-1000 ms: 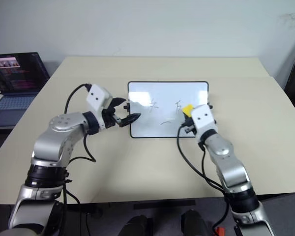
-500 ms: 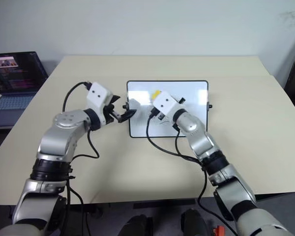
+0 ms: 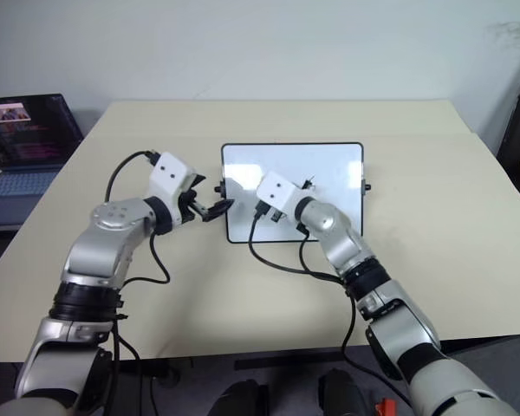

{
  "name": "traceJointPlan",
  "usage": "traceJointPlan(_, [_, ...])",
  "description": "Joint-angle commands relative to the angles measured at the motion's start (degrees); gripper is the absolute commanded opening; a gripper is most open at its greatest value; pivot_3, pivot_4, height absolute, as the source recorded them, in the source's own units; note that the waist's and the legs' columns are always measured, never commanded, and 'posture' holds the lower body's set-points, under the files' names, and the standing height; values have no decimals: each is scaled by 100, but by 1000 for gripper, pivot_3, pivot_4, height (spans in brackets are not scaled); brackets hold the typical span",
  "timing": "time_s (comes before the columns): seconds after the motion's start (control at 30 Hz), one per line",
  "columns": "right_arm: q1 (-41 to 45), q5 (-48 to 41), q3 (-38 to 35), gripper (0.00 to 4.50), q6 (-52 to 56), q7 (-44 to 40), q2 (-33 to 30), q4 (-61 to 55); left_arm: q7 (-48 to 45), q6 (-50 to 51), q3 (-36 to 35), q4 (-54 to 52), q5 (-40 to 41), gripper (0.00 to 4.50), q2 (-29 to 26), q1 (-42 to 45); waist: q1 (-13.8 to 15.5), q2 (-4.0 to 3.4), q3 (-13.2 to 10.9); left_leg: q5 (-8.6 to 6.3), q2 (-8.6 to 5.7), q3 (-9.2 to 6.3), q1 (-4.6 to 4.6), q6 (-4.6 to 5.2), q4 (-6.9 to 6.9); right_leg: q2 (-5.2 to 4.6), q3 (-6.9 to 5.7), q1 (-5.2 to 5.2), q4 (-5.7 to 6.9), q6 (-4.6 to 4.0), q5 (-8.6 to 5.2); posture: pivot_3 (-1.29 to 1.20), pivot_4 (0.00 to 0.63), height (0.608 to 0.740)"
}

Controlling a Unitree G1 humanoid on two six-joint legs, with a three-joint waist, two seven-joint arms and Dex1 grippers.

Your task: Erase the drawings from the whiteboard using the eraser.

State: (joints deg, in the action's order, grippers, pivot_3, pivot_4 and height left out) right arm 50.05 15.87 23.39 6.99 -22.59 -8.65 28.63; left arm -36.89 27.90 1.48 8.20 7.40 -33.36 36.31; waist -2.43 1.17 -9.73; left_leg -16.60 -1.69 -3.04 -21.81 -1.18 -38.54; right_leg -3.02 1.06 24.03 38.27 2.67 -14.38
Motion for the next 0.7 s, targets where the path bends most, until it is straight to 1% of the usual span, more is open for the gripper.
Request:
traceJointPlan(0.03, [-99,240,66,1290,201,-43,-93,83,9,-193,-91,118,-78,4500,-75,19,2,0,0,-1,0,0,2,1,-11,1,0,-1,11,0,0,0,150,740])
traceJointPlan(0.13, [47,333,-48,1290,53,251,-55,164,-6,-282,-73,251,-121,4500,-82,-39,2,0,0,-9,-5,-3,2,16,-26,2,-1,1,37,0,0,0,150,740])
traceJointPlan(0.27, [292,347,-248,1290,-139,710,1,283,-19,-307,-104,300,-136,4500,-97,-126,10,0,-1,-4,-9,-10,4,12,-34,0,-2,2,59,-4,2,0,150,740])
traceJointPlan(0.4, [432,368,-315,1290,-233,947,-8,484,-47,-270,-111,245,-116,4500,-116,-270,11,0,-1,4,-10,-16,4,6,-34,0,-5,3,63,-9,5,0,150,740])
traceJointPlan(0.57, [473,377,-321,1290,-284,932,2,653,-77,-195,-98,75,-81,4500,-101,-401,-1,0,-1,4,-8,-15,2,6,-32,0,-4,6,59,-9,5,0,150,740])
traceJointPlan(0.7, [290,379,-124,1290,-162,527,25,560,-84,-152,-90,-4,-75,4500,-76,-422,-2,0,0,4,-8,-15,3,7,-32,0,-4,4,60,-9,5,0,150,740])
